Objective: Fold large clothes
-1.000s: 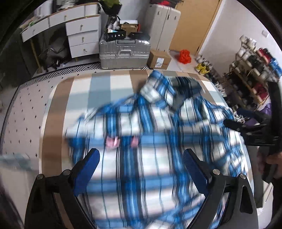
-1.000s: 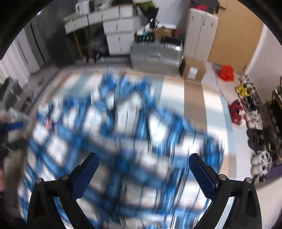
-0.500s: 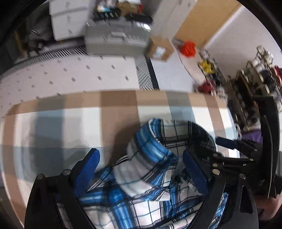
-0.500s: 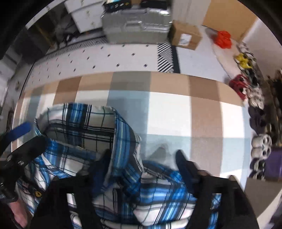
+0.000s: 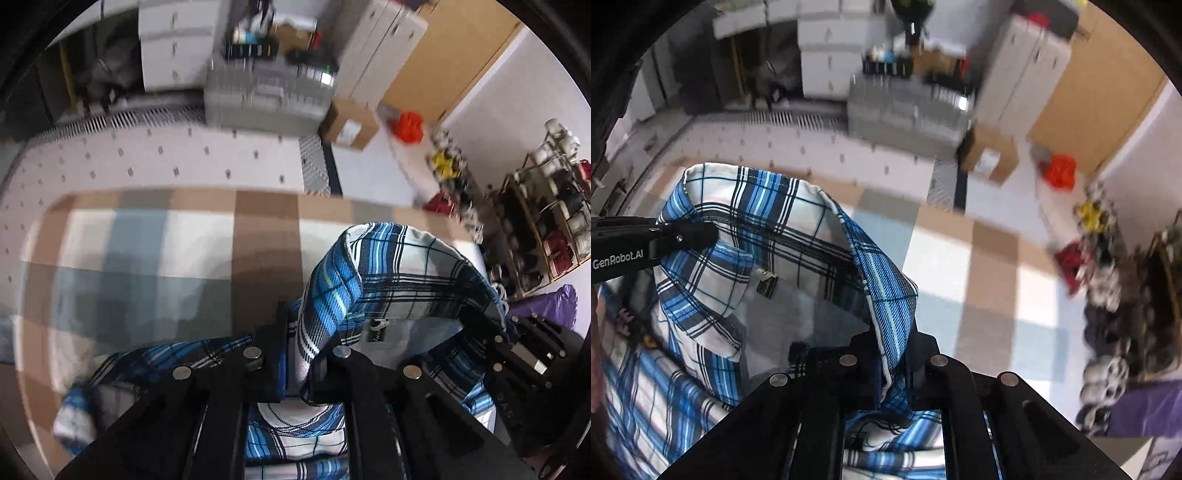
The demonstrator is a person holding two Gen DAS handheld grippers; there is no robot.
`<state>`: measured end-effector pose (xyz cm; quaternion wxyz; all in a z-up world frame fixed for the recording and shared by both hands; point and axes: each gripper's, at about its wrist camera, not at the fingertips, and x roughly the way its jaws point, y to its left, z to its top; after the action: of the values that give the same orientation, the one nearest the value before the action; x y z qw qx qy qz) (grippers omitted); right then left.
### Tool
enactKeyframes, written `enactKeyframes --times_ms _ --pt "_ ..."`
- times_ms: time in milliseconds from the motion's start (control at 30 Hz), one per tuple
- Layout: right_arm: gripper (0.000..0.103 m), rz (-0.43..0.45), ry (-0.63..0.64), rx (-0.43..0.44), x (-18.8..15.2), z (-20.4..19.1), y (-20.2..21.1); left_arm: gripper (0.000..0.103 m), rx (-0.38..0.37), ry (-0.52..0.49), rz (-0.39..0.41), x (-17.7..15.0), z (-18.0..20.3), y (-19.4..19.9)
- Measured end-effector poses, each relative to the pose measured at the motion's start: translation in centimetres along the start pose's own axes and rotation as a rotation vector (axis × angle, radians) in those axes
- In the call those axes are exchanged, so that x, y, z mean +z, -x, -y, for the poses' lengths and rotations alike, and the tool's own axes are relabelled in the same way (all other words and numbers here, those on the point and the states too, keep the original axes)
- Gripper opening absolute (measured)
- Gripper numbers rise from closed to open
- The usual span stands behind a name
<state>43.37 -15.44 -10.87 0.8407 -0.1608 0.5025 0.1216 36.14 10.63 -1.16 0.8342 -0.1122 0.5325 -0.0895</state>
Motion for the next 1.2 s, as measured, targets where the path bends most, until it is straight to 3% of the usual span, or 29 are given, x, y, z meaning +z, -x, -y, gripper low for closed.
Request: enactKeyframes --times_ms 167,233,433,567,667,833,1033,1133,1167,1200 --pt "0.008 0.148 -0.005 -0.025 -1.3 -0.9 7.2 0.003 0.02 -0.063 0.219 -4.8 2.4 9.6" --pt "0.008 0.219 -0.006 -0.046 -2.7 -1.8 10.4 0.003 -0.012 -0.062 0.277 -7.0 2.6 12.2" --pt "0.008 0.346 0.007 -0.052 -10.0 -5.4 17.7 0.003 -0.153 0.027 0.366 -16.6 1.5 18.0" --pt "0.008 0.352 0.068 -0.072 -16.3 -9.6 20.3 0.003 -0.195 0.073 0.392 -22.6 1.5 18.9" --pt "0.008 0.34 0.087 -0.067 -20.6 -11.4 20.5 0.004 -0.214 0.118 0.357 -24.8 1.1 17.6" --pt "0.008 0.257 -0.009 0.044 -26.5 -12.9 18.6 0.004 -0.238 0.221 0.301 -29.0 -0.5 15.8" --pt "0.01 0.123 -0.1 0.102 -30.3 -13.8 15.0 0.005 -0.223 0.215 0.222 -31.4 -0.1 14.2" --pt "0.016 0.059 -0.192 0.168 -31.4 -12.8 13.6 0.013 -0.22 0.213 0.184 -32.1 -0.3 14.2" --pt "0.029 0.049 -0.217 0.184 -31.5 -12.4 13.5 0.017 -0.257 0.231 -0.111 -32.4 -0.2 14.3" --pt "0.042 0.041 -0.234 0.2 -31.6 -11.9 13.5 0.021 -0.246 0.231 -0.14 -32.4 -0.4 14.1"
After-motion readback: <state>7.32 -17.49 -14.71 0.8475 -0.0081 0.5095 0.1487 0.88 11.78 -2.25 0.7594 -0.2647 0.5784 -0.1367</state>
